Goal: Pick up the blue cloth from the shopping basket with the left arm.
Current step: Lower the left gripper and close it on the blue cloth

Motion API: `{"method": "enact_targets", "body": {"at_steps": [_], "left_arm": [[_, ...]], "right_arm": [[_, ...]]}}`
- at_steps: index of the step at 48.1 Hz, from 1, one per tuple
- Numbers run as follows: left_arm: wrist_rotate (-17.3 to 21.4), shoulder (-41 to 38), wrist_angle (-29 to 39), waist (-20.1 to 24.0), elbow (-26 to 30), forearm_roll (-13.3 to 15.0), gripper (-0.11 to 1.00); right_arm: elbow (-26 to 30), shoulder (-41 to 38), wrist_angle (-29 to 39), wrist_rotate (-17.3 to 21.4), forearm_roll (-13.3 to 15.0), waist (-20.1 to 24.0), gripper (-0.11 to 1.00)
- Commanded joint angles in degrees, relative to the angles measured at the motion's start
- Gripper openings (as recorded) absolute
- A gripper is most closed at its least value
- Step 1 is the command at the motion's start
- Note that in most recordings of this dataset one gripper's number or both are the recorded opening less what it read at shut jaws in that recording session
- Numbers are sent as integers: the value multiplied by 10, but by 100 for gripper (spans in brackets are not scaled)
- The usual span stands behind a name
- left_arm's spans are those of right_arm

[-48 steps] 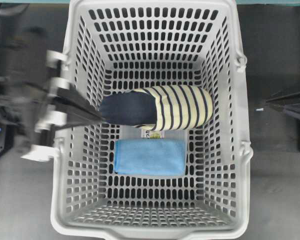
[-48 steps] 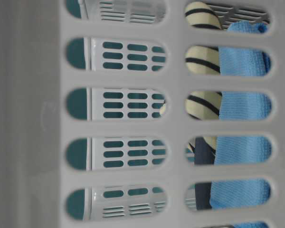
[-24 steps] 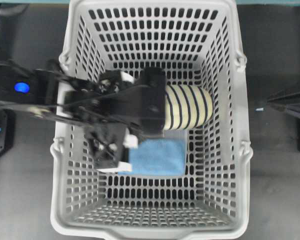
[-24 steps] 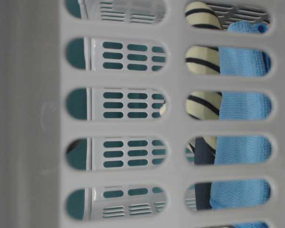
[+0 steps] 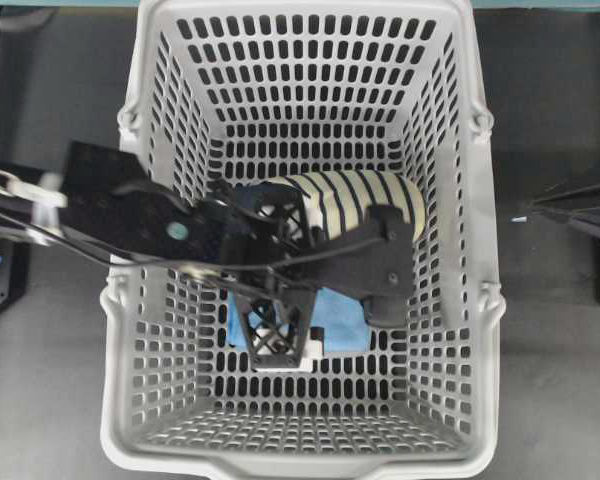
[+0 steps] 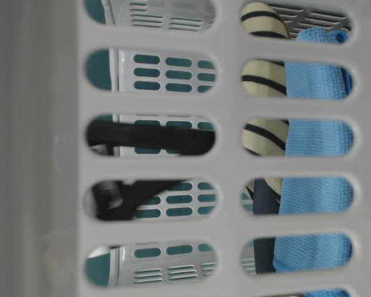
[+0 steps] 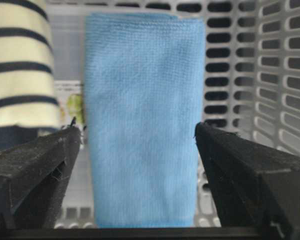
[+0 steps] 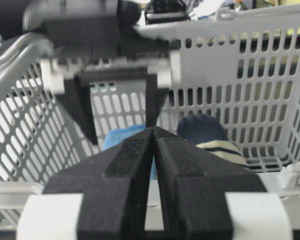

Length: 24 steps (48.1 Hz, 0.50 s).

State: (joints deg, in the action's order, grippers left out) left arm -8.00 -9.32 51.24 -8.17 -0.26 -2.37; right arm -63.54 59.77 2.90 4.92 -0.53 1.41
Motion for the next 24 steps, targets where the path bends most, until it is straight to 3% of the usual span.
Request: {"method": "enact_targets", "body": {"at_steps": [1,24], "left_arm": [[-2,-17,-2,-1,-3,-3,89],[2,-42,-20,-1,-37,-3,84]], "right_arm": [[3,-4,-6,1,-2,0,-1],[-4,-2,-7,1,-2,-4,-1]]}}
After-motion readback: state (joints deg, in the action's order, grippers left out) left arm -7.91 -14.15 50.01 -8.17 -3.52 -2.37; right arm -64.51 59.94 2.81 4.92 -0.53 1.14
